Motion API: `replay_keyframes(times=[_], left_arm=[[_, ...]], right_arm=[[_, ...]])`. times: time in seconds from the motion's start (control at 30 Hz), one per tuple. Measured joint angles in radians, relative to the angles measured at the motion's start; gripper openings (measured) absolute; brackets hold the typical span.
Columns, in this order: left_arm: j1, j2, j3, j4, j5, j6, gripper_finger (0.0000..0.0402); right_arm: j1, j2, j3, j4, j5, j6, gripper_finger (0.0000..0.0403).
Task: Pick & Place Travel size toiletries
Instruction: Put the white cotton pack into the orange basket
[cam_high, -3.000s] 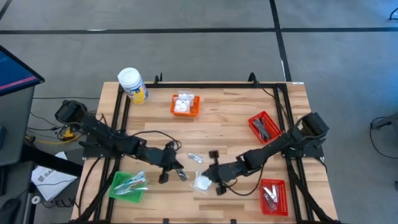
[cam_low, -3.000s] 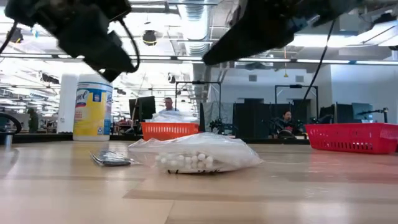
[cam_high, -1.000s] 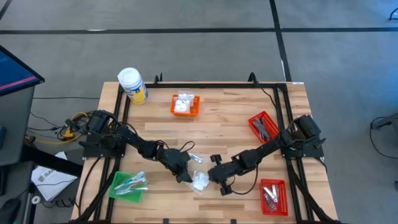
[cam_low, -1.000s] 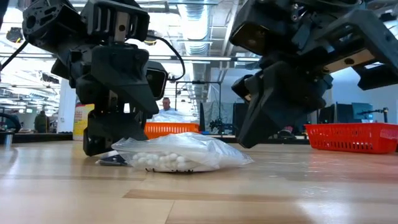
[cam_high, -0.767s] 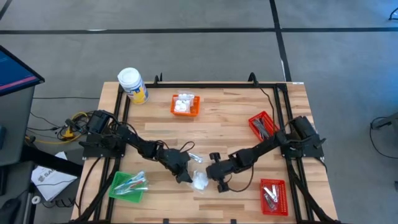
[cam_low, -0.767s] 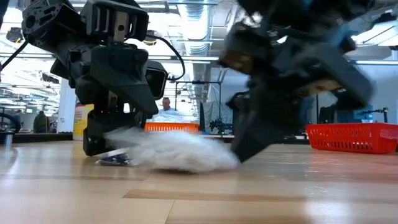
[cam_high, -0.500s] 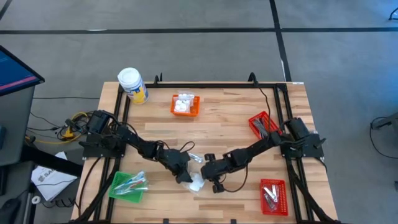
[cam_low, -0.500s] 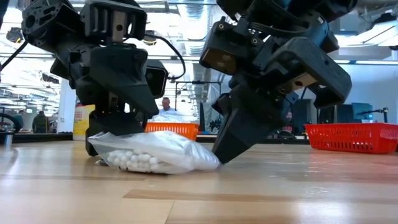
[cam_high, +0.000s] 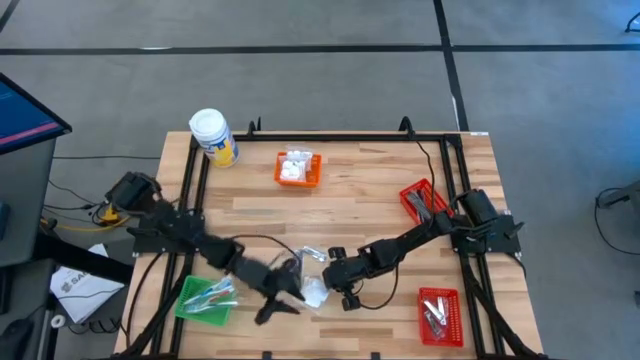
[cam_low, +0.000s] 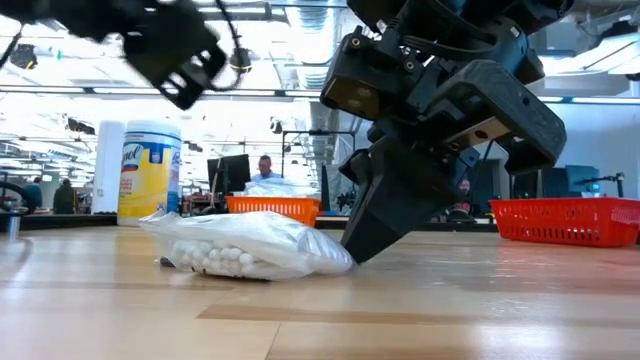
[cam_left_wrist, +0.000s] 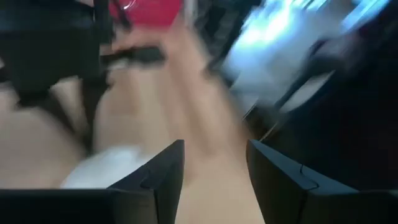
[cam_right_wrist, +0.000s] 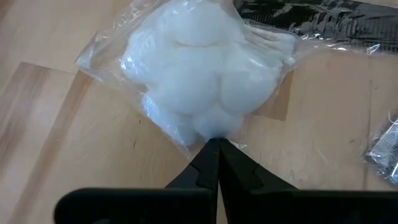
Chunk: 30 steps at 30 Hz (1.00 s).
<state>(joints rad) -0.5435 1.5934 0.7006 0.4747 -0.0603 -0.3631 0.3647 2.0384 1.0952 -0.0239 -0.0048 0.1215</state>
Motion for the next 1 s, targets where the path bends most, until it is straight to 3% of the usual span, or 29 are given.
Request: replay_keyframes(times=[0.1,0.2,0.3,0.53,1.0], left_arm=[[-0.074,-0.004,0.080,-0.286,-0.229,0.120,0.0159],[-0.127,-0.003,0.173,-0.557,-0.436,0.130,0.0153],[-0.162,0.017,0.222,-0.666,-0.515,0.143,0.0150],[-0.154,0.133,0.260,-0.683,-0.384,0.150,0.0149],[-0.103,0.124,0.270,-0.729,-0.271,0.220,0.0149]], right_arm=[[-0.007,0.000,-0.003,0.016,-0.006,0.003,0.0000],[-0.016,0.003,-0.004,0.061,-0.030,0.023,0.0000],[-0.031,0.004,-0.005,0.091,-0.066,0.055,0.0000],[-0.076,0.007,-0.041,0.196,-0.123,0.154,0.0000],[-0.114,0.010,-0.044,0.255,-0.106,0.300,0.0000]])
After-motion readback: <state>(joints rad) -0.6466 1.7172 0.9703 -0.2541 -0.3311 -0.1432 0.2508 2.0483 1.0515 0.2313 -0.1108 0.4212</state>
